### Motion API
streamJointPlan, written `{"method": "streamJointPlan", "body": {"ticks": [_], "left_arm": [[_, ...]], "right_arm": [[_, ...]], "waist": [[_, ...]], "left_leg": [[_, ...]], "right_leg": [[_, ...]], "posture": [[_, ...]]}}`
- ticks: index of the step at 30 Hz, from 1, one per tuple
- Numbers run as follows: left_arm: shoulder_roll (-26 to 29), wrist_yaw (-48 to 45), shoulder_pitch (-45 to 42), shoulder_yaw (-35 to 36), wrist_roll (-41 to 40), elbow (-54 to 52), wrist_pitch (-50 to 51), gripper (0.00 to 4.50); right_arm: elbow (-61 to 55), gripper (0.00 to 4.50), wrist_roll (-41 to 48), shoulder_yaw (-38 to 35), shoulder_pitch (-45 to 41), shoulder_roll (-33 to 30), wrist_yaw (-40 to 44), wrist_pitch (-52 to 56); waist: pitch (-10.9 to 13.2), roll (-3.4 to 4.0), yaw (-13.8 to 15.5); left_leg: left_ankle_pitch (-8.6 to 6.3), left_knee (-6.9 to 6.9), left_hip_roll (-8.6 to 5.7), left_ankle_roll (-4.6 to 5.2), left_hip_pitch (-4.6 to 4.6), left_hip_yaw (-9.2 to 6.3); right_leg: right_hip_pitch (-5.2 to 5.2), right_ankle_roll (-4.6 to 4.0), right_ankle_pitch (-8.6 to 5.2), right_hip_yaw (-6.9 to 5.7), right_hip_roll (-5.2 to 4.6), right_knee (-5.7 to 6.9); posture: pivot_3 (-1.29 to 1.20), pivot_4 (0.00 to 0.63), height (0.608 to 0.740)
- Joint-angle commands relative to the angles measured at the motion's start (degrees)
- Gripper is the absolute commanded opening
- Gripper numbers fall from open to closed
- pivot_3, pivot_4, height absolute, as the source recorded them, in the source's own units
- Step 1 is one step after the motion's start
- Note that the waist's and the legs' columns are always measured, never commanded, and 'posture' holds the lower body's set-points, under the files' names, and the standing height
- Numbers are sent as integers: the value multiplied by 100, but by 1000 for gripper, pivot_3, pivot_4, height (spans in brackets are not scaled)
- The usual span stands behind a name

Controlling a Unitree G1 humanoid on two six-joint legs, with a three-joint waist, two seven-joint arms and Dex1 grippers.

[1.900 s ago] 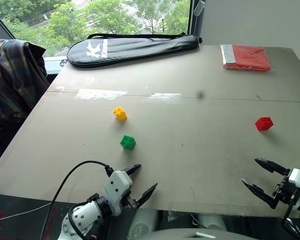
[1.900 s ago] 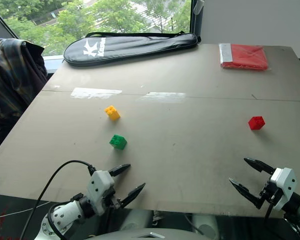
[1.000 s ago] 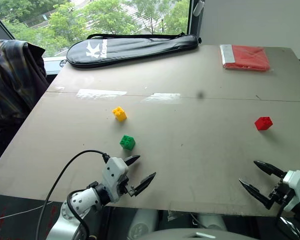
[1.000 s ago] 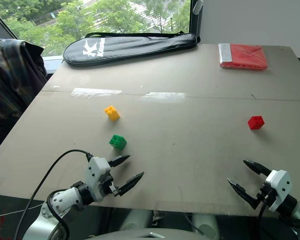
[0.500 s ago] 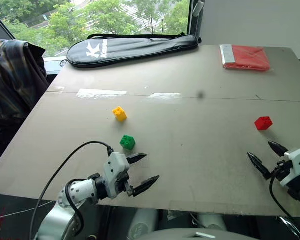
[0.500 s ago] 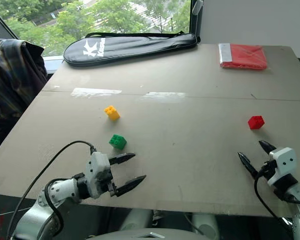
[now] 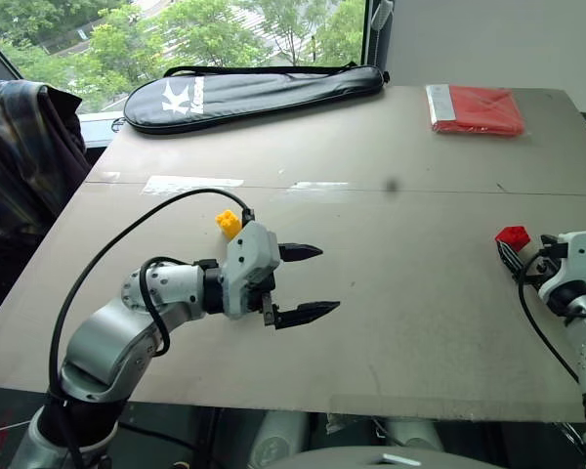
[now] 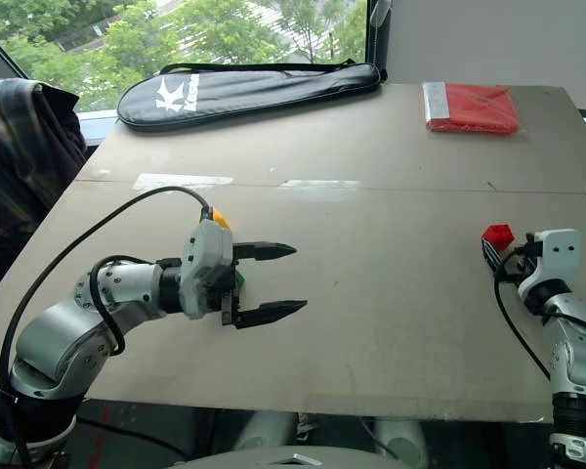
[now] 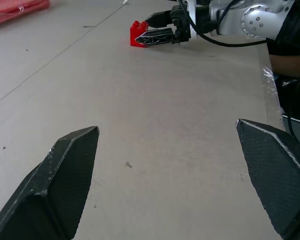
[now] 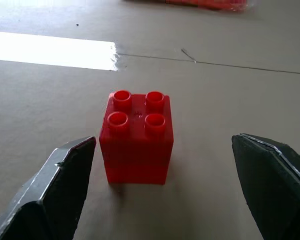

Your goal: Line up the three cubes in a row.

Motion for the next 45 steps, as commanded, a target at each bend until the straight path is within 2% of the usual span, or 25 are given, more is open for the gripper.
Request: {"method": "streamJointPlan", "body": {"ticks": [1, 2, 8, 10, 16, 19, 23, 29, 41, 42, 43, 45], "left_arm": [[-55, 36, -161, -50, -38, 43, 71, 4486], [-85, 45, -206, -72, 4, 80, 51, 4500], [-246, 36, -370, -231, 90, 212, 22, 4500], [-249, 5, -384, -268, 93, 224, 11, 4500], [-166, -223, -336, -431, 267, 268, -108, 4500], [-110, -353, -305, -589, 476, 321, -242, 4500], [-107, -469, -286, -714, 601, 369, -318, 4500], [-124, -588, -276, -866, 877, 586, -533, 4500], [-323, -458, -298, -896, 1008, 624, -564, 4500], [-323, -464, -286, -900, 1022, 623, -573, 4500], [-318, -472, -271, -901, 1036, 625, -589, 4500], [-316, -485, -256, -896, 1059, 632, -605, 4500]], "right_arm": [[90, 4500, -72, 38, -136, 9, 91, -153], [134, 3949, -110, 61, -176, 22, 89, -216], [31, 1280, -171, 160, -131, 194, 88, -334], [-247, 1292, -129, 171, -7, 274, 48, -265], [-2138, 1292, -174, 492, 1089, 872, -472, 241], [-3330, 1292, -394, 921, 1900, 1341, -952, 520], [-4199, 1292, -649, 1447, 2400, 1871, -1488, 799], [-4417, 1292, -1580, 2091, 2535, 2211, -1995, 355], [-4336, 1292, -1400, 2042, 2460, 2468, -2077, 786], [-4338, 2095, -1370, 2039, 2455, 2469, -2053, 825], [-4339, 2327, -1330, 2038, 2451, 2473, -2027, 876], [-4342, 3264, -1274, 2033, 2442, 2484, -2000, 958]], "waist": [[0, 0, -12], [0, 0, -23], [0, -1, -71], [0, -1, -75], [0, 0, -68], [0, 0, -62], [0, 2, -82], [0, 0, -71], [0, -1, -73], [0, -1, -73], [0, -1, -73], [0, -1, -74]], "left_leg": [[0, 0, 0, 0, -1, -1], [0, 0, 0, 0, -1, -1], [0, 0, 0, 0, 1, 6], [0, 0, 0, 0, 2, 7], [4, -5, 3, -8, -12, 2], [6, -4, 2, -11, -14, 7], [0, -5, 5, -1, -13, 9], [3, -3, 5, -5, -8, 12], [4, -5, 5, -7, -13, 11], [3, -5, 5, -6, -13, 10], [3, -5, 5, -6, -13, 10], [3, -5, 5, -6, -13, 10]], "right_leg": [[0, 0, 0, 0, 1, 0], [0, 0, 0, 0, 1, 0], [-2, 2, 1, 10, 1, 2], [-2, 3, 2, 13, 2, 2], [-22, 3, 2, 15, 2, 8], [-28, 4, 2, 23, 1, 7], [-32, 4, 2, 29, -2, 7], [-32, 14, 8, 31, 7, 8], [-37, 13, 9, 31, 12, 7], [-37, 13, 9, 30, 12, 7], [-37, 13, 9, 30, 12, 8], [-37, 14, 10, 31, 13, 8]], "posture": [[0, 150, 700], [0, 150, 700], [0, 150, 700], [0, 150, 700], [0, 150, 700], [0, 150, 700], [0, 150, 700], [0, 150, 700], [0, 150, 700], [0, 150, 700], [0, 150, 700], [0, 150, 700]]}}
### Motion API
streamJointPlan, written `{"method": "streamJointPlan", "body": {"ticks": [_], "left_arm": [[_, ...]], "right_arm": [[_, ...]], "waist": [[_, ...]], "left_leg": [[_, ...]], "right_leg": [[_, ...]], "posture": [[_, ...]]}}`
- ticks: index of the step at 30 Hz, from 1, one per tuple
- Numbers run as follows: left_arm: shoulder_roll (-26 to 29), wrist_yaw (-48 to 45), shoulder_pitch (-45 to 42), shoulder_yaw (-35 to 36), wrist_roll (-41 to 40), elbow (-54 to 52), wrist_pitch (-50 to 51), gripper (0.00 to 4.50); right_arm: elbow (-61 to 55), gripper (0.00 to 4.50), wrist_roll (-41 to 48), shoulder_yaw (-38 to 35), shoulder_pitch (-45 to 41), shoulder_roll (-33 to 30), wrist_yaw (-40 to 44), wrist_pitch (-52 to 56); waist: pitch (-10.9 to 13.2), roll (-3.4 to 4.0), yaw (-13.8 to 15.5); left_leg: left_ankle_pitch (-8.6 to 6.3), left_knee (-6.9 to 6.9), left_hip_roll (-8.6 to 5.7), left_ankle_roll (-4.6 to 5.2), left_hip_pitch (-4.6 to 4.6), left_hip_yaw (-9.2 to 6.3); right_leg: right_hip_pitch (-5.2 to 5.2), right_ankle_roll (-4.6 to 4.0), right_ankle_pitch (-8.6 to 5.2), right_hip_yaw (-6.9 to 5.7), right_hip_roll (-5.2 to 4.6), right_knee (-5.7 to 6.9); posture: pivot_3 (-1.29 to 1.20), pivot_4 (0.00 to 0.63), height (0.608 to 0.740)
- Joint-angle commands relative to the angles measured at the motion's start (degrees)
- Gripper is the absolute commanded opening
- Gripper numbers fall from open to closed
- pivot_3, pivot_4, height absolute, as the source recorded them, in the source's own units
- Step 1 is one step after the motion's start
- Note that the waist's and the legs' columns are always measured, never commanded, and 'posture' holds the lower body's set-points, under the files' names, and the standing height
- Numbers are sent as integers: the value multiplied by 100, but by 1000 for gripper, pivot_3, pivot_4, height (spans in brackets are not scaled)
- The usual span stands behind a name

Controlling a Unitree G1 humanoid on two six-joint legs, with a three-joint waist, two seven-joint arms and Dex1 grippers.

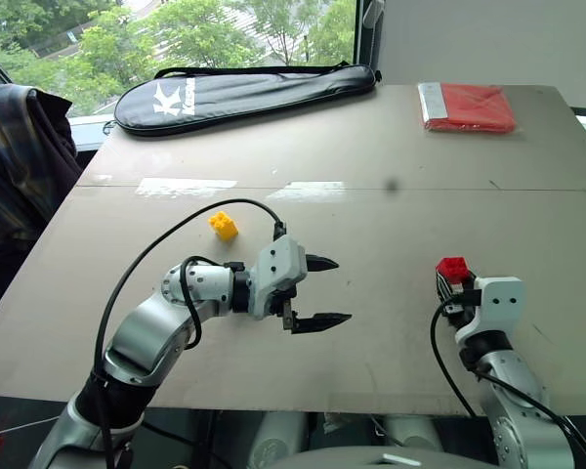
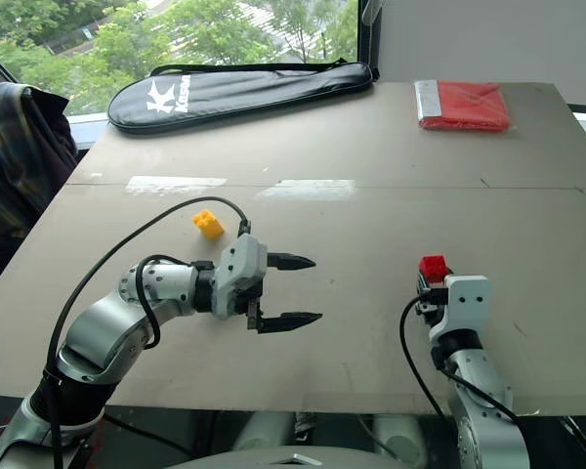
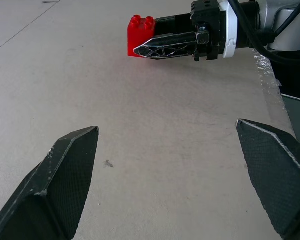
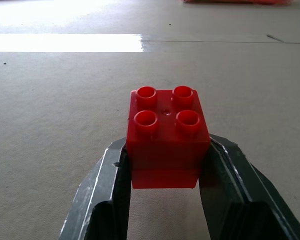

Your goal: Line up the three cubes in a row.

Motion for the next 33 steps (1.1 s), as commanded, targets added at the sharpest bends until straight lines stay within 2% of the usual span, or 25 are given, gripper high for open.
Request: {"method": "streamJointPlan", "body": {"ticks": [1, 3, 4, 18, 24, 28, 33], "left_arm": [[14, -34, 21, 33, 32, -51, -141, 4500], [34, -37, 46, 58, 33, -58, -146, 4500], [39, -34, 55, 63, 32, -65, -147, 4500], [20, -48, 149, 79, 105, -46, -251, 4500], [-88, 192, 540, 518, -158, -284, -288, 4500], [-424, 762, 1401, 1688, -442, -496, -664, 4500], [-820, 1712, 2275, 2111, -23, -761, -748, 4500]], "right_arm": [[-176, 3507, 167, -43, -52, 23, 49, 126], [-162, 4276, 246, -39, -76, 14, 85, 237], [-158, 4400, 267, -41, -87, 7, 99, 263], [-236, 4400, 209, -141, -31, -61, 109, 58], [-450, 4400, 318, -366, 242, -251, 448, -789], [-658, 4400, 814, -424, 619, -1030, 1810, -1716], [-395, 4400, 1763, -569, 912, -1994, 3364, -2070]], "waist": [[0, 0, 0], [0, 0, -2], [0, 0, -2], [0, 0, -2], [0, 0, -8], [0, -2, -23], [0, -17, 9]], "left_leg": [[0, 0, 0, 0, 0, 0], [0, 0, 0, 0, 0, 0], [0, 0, 0, 0, 0, 0], [0, 0, 0, 0, -1, -1], [0, 0, 0, 0, -1, -1], [-1, -1, 4, 2, 1, 12], [-2, 1, 18, 2, 8, 10]], "right_leg": [[0, 0, 0, 0, 0, 0], [0, 0, 0, 0, 0, 0], [0, 0, 0, 0, 0, 0], [0, 0, 0, -2, 1, 0], [0, 0, 0, -1, -1, 0], [-3, 1, -1, 7, -16, -2], [10, 2, -1, 0, -15, -4]], "posture": [[0, 150, 700], [0, 150, 700], [0, 150, 700], [0, 150, 700], [0, 150, 700], [0, 150, 700], [0, 150, 700]]}}
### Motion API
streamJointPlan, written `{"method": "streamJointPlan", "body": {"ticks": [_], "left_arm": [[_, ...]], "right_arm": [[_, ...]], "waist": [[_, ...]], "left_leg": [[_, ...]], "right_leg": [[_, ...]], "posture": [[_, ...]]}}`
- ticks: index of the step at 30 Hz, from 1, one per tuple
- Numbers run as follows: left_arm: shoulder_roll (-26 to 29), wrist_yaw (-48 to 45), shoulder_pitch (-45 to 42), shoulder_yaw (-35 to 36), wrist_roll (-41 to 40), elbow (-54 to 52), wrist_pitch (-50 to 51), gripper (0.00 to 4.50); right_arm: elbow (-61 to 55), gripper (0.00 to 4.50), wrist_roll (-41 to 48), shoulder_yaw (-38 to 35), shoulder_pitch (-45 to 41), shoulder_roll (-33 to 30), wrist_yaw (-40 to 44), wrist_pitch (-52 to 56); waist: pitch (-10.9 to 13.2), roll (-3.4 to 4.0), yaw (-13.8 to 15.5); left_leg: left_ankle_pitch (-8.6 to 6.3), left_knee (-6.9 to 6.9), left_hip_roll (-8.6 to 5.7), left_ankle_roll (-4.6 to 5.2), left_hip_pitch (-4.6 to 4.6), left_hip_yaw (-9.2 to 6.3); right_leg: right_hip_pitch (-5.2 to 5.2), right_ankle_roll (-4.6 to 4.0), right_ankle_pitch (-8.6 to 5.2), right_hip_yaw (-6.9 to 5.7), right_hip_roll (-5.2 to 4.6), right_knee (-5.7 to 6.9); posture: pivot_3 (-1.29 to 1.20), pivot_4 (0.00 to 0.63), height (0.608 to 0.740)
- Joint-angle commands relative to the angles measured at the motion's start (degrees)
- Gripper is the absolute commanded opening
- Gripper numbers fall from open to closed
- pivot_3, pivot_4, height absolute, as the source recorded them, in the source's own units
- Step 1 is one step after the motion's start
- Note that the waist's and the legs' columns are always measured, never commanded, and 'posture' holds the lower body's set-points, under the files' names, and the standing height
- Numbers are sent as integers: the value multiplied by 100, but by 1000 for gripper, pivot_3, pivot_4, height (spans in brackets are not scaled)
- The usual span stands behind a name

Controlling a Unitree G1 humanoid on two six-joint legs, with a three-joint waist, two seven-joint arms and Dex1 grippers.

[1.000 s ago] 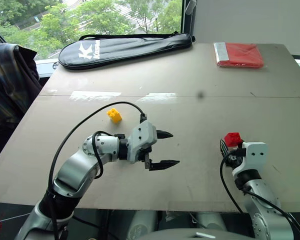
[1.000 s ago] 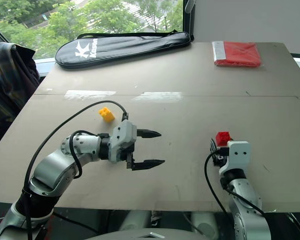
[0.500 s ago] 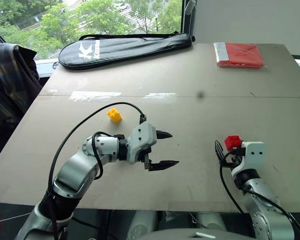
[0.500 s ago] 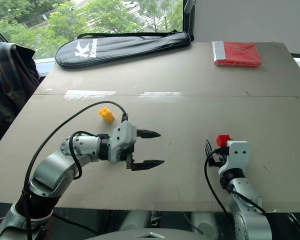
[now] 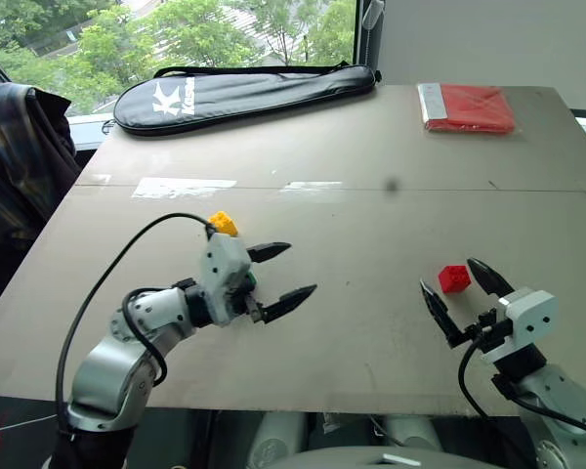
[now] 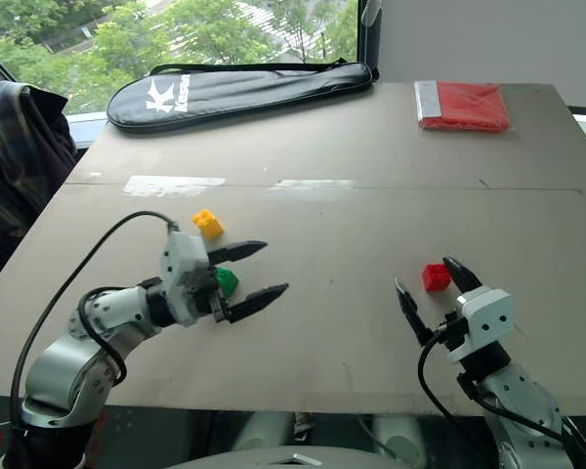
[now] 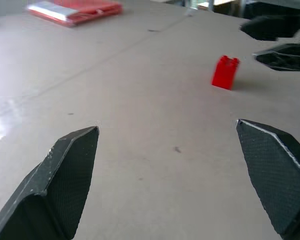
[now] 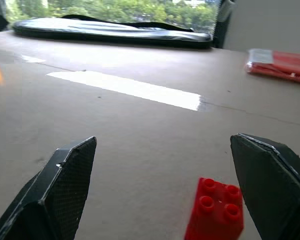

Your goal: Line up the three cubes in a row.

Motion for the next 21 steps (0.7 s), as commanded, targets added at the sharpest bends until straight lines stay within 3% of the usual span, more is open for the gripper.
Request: {"method": "streamJointPlan", "body": {"ticks": [1, 11, 21], "left_arm": [[-343, 810, 506, 192, 402, -422, -213, 4500], [-1351, 2410, 1505, 18, 1844, -169, -1054, 4500], [-1731, 2710, 1149, -734, 2418, 747, -1064, 4500]], "right_arm": [[135, 4400, 749, -293, 97, -520, 1102, -312], [1088, 4400, 1394, -548, -243, -1346, 2779, -593], [1319, 4400, 1324, -510, -484, -1281, 2954, -663]], "waist": [[0, -5, 6], [8, -45, 121], [10, -53, 176]], "left_leg": [[0, 1, 0, 0, -1, 0], [0, 10, 10, 0, 1, 4], [0, 12, 7, 0, -5, 6]], "right_leg": [[1, 0, 0, -1, -1, -2], [8, 7, 2, -2, 3, -2], [7, 4, 7, -6, 0, -7]], "posture": [[0, 150, 700], [0, 150, 700], [0, 150, 700]]}}
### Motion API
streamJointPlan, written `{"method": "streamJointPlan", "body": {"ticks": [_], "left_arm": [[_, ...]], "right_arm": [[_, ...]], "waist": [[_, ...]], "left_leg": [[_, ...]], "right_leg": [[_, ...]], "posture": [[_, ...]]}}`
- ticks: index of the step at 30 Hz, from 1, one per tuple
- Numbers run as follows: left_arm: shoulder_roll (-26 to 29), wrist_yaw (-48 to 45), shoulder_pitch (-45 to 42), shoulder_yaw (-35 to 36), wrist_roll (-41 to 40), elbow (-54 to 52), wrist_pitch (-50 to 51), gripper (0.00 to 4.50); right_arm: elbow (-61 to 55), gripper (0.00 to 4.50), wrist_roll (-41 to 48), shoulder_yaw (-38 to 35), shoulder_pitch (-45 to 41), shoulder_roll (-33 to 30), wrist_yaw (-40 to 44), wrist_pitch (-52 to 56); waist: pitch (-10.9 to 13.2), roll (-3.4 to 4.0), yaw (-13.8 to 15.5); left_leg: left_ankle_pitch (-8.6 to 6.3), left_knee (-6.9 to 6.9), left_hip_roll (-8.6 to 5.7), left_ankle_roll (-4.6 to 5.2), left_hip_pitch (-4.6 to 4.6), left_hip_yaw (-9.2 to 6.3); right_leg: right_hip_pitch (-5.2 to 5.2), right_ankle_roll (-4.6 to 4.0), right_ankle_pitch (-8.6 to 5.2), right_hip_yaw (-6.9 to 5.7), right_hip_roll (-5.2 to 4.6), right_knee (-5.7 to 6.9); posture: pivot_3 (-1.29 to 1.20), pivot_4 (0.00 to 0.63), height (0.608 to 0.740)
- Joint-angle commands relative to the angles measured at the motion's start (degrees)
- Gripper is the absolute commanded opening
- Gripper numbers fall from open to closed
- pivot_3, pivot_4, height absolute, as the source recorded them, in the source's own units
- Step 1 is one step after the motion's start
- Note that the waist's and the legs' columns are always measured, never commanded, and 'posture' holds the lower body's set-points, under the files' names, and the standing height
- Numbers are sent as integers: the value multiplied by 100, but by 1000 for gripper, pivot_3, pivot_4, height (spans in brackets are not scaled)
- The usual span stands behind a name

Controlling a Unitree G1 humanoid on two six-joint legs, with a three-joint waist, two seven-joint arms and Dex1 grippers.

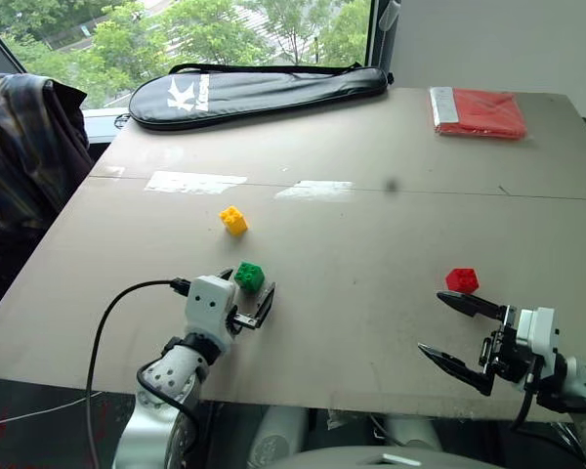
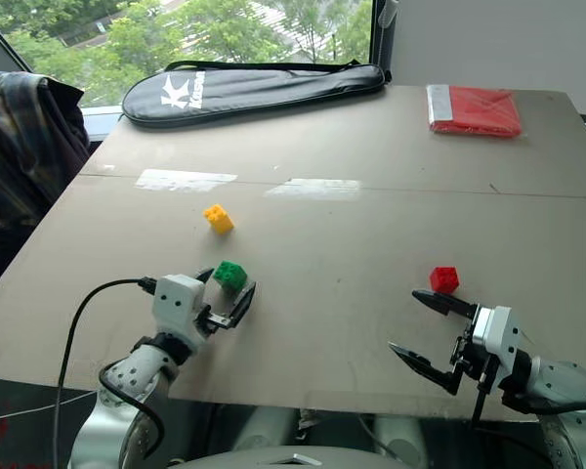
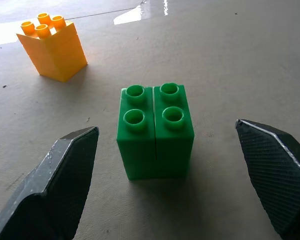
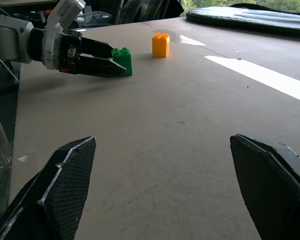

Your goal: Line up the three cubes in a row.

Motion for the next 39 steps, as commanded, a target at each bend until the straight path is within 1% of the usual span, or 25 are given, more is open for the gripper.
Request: {"method": "streamJointPlan", "body": {"ticks": [1, 2, 5, 6, 7, 9, 10, 11, 12, 17, 19, 20, 23, 25, 27, 29, 31, 35, 39], "left_arm": [[-20, 165, -78, -77, 214, 145, -87, 4500], [-60, 211, -113, -55, 196, 184, -77, 4500], [-64, 330, -142, 6, 274, 233, -60, 3676], [-40, 357, -132, 24, 316, 244, -80, 3076], [-21, 372, -121, 43, 331, 252, -82, 2899], [-12, 394, -108, 87, 304, 266, -36, 1901], [2, 385, -114, 107, 292, 276, -5, 1500], [5, 366, -129, 136, 250, 283, 49, 1252], [-1, 331, -164, 172, 170, 276, 126, 1307], [358, -475, -710, -12, -207, 347, -23, 1307], [644, -1332, -1422, -398, -340, 721, -197, 1307], [806, -1907, -1824, -707, -365, 966, -318, 1307], [1052, -2860, -2426, -1226, -375, 1468, -590, 1307], [1154, -3687, -2892, -1839, -159, 2026, -1060, 1307], [826, -4267, -3504, -2220, -293, 2693, -1045, 1307], [486, -4564, -4070, -2497, -125, 3504, -1407, 1307], [151, -4745, -4507, -2610, -50, 4208, -1644, 1307], [-436, -4708, -5079, -2616, 58, 5202, -1933, 1307], [-811, -4720, -5481, -2733, 346, 6047, -2344, 1307]], "right_arm": [[-103, 4400, 41, -85, -39, 55, -19, -108], [-88, 4400, 5, -82, -43, 64, -18, -133], [-49, 4500, -78, -55, -40, 90, 5, -204], [-43, 4500, -96, -42, -43, 100, 2, -217], [-45, 4500, -110, -32, -49, 113, -2, -225], [-55, 4500, -122, -23, -64, 138, -15, -226], [-61, 4500, -129, -21, -70, 162, -41, -225], [-58, 4500, -136, -29, -57, 176, -43, -239], [-52, 4500, -141, -45, -35, 186, -39, -261], [-28, 4500, -65, -218, 152, 222, -89, -317], [75, 4500, -28, -344, 254, 234, -67, -389], [148, 4500, -23, -415, 297, 242, -52, -436], [268, 4500, -48, -492, 320, 254, -32, -521], [338, 4500, -38, -605, 391, 283, -44, -590], [327, 4500, -70, -694, 519, 356, -131, -671], [260, 4500, -92, -762, 673, 454, -230, -736], [197, 4500, -118, -825, 838, 556, -328, -793], [132, 4500, -185, -912, 1115, 692, -471, -935], [71, 4500, -231, -973, 1422, 843, -592, -1079]], "waist": [[0, -1, -18], [-1, 2, -20], [-2, 2, -21], [-2, 3, -24], [-2, 3, -27], [-2, 4, -32], [-3, 4, -32], [-3, 4, -33], [-3, 4, -33], [-2, 4, -11], [-2, 3, 17], [-2, 2, 32], [-5, 6, 21], [-6, 9, -41], [-6, 10, -41], [-4, 7, -20], [-1, -1, -28], [-2, 1, -71], [-1, 0, -47]], "left_leg": [[0, -1, 0, 0, 1, 0], [0, -1, 1, 0, 2, 0], [0, -1, 1, 0, 2, -1], [0, -1, 1, 0, 4, -1], [0, -1, 1, 0, 4, 0], [0, -1, 1, 0, 5, -1], [0, -1, 1, -1, 5, 0], [0, -1, 2, -1, 5, -1], [0, -1, 2, -1, 5, -1], [1, 0, 1, -1, 2, -6], [1, 0, -1, -1, 2, -5], [1, 3, -4, -1, 0, -6], [2, 7, -8, -1, 3, 8], [0, 5, -8, 1, 7, 27], [0, 3, -9, 1, 4, 30], [0, 2, -9, 1, 1, 28], [0, 5, -12, 2, -3, 23], [-1, 3, -9, 3, 1, 28], [-1, 4, -5, 4, 2, 30]], "right_leg": [[0, 0, 0, 0, 0, 0], [0, 0, 0, 0, 0, 1], [0, 2, 0, -1, 0, 2], [0, 4, -1, 0, 0, 4], [0, 4, 0, 1, 0, 3], [0, 4, 0, 1, 0, 4], [0, 4, 0, 1, 0, 4], [0, 4, 0, 1, 1, 4], [0, 4, 0, 1, 1, 4], [0, 3, 1, -6, 1, 5], [0, 2, 1, -5, 0, 3], [0, 2, 2, -8, 2, 4], [0, -4, 14, -11, 25, 3], [0, -3, 15, 5, 19, 1], [-5, -4, 15, 5, 21, 0], [-7, -3, 15, 3, 26, 0], [-6, -1, 17, 1, 26, 0], [-7, 2, 17, 5, 25, 3], [-7, 5, 16, 6, 30, 4]], "posture": [[0, 150, 700], [0, 150, 700], [0, 150, 700], [0, 150, 700], [0, 150, 700], [0, 150, 700], [0, 150, 700], [0, 150, 700], [0, 150, 700], [0, 150, 700], [0, 150, 700], [0, 150, 700], [0, 150, 700], [0, 150, 700], [0, 150, 700], [0, 150, 700], [0, 150, 700], [0, 150, 700], [0, 150, 700]]}}
